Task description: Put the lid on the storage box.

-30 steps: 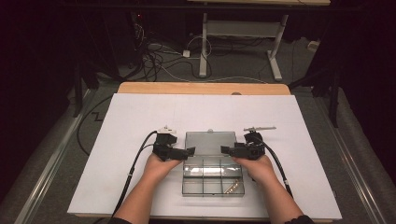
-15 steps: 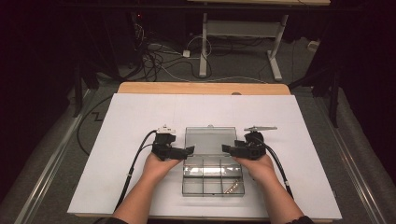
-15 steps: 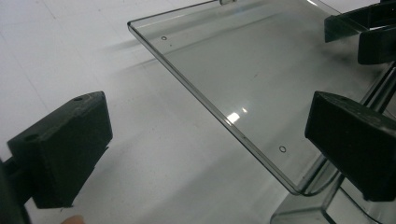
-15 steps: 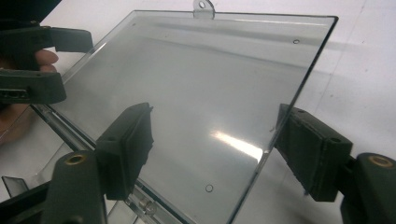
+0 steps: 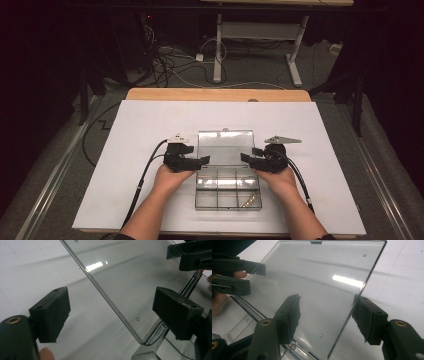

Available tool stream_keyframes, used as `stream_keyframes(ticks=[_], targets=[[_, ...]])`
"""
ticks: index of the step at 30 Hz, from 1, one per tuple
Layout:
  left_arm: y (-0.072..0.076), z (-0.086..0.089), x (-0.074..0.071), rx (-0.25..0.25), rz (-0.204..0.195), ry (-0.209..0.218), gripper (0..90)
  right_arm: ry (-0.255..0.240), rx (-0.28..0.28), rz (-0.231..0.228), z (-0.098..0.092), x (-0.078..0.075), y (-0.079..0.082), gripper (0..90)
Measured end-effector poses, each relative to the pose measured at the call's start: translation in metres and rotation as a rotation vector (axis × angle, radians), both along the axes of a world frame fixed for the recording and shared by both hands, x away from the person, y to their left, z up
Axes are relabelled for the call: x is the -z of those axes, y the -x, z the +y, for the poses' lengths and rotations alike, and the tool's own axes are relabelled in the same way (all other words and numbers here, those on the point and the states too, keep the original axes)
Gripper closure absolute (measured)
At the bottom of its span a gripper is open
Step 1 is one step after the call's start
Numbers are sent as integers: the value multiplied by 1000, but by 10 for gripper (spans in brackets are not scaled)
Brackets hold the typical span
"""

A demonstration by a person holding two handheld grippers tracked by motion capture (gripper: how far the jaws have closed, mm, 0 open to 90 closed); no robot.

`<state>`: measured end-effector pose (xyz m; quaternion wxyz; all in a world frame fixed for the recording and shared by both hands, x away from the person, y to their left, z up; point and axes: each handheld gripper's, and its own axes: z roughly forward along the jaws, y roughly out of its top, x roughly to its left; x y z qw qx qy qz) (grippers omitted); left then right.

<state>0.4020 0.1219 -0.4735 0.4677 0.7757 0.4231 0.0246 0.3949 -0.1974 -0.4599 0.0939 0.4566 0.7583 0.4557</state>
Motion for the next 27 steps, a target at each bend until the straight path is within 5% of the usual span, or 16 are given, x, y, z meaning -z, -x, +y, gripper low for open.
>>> stream_keyframes(ticks=[11, 27], targets=[[6, -6, -3, 43, -47, 37, 363, 26, -6, -71, -2, -2, 8, 450], [12, -4, -9, 42, -108, 19, 460, 79, -18, -134, -6, -9, 14, 529]])
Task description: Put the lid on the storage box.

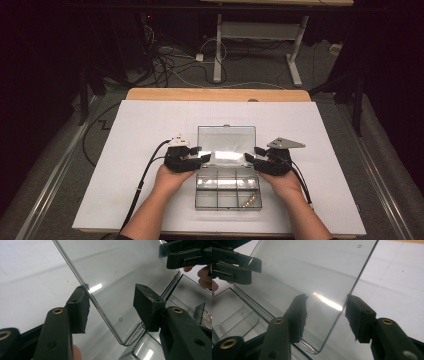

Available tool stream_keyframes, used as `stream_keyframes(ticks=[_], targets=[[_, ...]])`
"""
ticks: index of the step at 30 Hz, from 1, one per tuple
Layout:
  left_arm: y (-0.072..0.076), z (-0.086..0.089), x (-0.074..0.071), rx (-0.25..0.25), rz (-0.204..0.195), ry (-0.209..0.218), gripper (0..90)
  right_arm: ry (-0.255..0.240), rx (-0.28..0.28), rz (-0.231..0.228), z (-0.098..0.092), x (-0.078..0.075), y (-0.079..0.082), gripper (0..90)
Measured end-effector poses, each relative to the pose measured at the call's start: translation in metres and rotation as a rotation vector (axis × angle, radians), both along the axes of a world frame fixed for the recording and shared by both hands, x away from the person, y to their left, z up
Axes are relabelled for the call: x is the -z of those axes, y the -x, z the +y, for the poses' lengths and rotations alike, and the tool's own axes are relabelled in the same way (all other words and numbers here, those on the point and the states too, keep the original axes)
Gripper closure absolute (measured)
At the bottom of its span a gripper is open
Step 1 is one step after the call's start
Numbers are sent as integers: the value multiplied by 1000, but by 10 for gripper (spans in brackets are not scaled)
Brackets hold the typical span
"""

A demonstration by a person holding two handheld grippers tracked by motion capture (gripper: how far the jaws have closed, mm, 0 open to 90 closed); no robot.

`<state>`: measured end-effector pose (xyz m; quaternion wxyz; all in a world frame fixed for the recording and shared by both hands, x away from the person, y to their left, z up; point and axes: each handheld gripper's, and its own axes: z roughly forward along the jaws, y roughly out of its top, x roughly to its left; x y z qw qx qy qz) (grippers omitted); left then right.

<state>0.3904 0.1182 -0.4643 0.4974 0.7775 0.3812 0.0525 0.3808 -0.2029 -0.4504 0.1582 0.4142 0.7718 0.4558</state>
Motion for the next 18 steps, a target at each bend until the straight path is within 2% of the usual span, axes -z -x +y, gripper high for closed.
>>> stream_keyframes(ticks=[9, 12, 18], targets=[[7, 2, -8, -9, -45, -18, 546, 4, -23, -39, -11, -12, 9, 617], [9, 3, -9, -11, -54, -18, 566, -8, -38, -57, -16, -17, 14, 666], [12, 5, -9, -18, -66, -2, 603, -16, -33, -84, -23, -24, 22, 794]])
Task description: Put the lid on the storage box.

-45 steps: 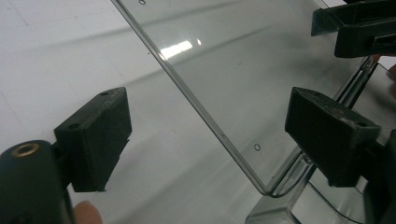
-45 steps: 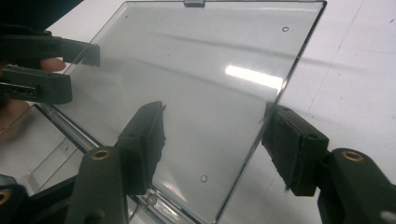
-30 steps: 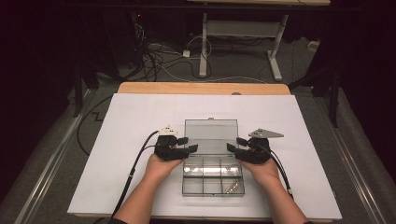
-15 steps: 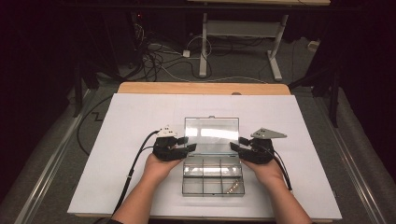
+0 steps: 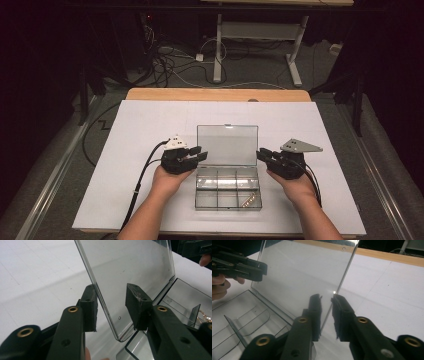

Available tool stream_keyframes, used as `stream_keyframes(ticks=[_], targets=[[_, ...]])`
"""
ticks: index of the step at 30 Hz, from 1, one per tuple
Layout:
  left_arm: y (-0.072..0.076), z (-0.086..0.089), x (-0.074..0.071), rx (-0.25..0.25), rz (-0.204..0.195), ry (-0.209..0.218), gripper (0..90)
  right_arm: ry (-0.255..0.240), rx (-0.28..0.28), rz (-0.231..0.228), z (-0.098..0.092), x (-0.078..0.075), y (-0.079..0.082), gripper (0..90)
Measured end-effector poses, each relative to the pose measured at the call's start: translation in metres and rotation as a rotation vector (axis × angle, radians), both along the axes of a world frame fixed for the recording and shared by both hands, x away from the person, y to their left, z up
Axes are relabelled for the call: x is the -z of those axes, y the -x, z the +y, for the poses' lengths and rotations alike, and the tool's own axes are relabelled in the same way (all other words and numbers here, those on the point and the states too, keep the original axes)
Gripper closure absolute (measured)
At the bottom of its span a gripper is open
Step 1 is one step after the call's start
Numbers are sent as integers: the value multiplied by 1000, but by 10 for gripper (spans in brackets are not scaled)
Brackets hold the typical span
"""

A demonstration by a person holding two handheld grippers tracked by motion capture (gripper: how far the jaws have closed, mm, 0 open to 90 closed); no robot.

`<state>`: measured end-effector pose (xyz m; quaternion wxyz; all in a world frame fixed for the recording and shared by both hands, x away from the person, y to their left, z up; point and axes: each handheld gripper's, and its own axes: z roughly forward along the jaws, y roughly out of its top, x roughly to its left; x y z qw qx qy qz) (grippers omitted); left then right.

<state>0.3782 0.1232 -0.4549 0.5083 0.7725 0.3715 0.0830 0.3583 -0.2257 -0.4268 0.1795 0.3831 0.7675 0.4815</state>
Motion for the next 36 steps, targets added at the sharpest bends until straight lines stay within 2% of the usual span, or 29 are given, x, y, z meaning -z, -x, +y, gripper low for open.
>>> stream_keyframes(ticks=[4, 12, 26, 36], targets=[[2, 1, -2, -2, 0, -7, 622, 0, -12, -12, 0, 2, 6, 900], [7, 2, -6, -8, -3, -8, 671, 29, -41, -26, 7, 0, 12, 900], [16, 5, -11, 4, -26, -13, 704, 24, -89, -40, 23, -1, 19, 900], [23, 5, -13, 7, -38, -14, 703, 14, -94, -41, 23, -1, 22, 900]])
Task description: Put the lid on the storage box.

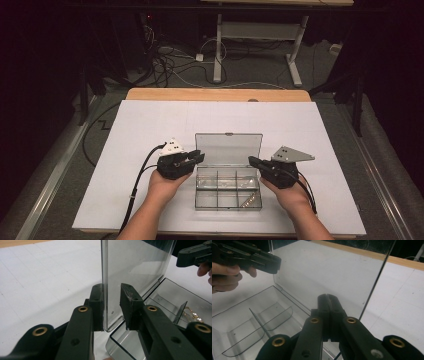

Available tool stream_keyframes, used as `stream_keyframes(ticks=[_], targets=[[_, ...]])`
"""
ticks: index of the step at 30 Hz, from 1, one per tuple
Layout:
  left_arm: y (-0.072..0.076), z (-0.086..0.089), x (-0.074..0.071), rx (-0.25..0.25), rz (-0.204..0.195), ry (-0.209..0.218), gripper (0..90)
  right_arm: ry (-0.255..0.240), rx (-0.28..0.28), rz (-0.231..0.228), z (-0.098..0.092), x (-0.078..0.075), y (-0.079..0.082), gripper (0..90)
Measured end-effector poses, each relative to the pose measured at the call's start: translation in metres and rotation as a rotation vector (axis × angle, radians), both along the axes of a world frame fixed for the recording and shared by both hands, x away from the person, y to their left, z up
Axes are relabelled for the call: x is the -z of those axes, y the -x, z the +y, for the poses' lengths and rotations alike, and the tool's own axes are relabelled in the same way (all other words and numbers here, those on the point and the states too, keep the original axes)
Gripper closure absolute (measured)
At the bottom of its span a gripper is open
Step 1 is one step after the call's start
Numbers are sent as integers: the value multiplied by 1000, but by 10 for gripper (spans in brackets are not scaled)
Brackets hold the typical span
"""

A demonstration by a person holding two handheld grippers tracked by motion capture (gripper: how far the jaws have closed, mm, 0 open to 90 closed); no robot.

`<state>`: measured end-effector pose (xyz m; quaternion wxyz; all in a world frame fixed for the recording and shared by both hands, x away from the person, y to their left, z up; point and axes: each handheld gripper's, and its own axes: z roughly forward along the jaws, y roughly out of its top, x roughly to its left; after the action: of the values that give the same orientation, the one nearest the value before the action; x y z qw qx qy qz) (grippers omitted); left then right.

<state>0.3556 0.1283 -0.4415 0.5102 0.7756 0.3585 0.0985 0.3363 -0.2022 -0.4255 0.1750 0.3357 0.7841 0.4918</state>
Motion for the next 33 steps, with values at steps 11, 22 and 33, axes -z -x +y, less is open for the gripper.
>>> stream_keyframes(ticks=[11, 22, 33], targets=[[13, 2, -3, 8, -4, -4, 689, -11, 1, -1, -8, 2, 13, 900], [21, 6, -2, 6, -1, -6, 675, -16, 2, 10, -8, 4, 19, 900], [29, 6, 1, 13, -5, -18, 656, -12, -5, 16, -8, 6, 24, 900]])
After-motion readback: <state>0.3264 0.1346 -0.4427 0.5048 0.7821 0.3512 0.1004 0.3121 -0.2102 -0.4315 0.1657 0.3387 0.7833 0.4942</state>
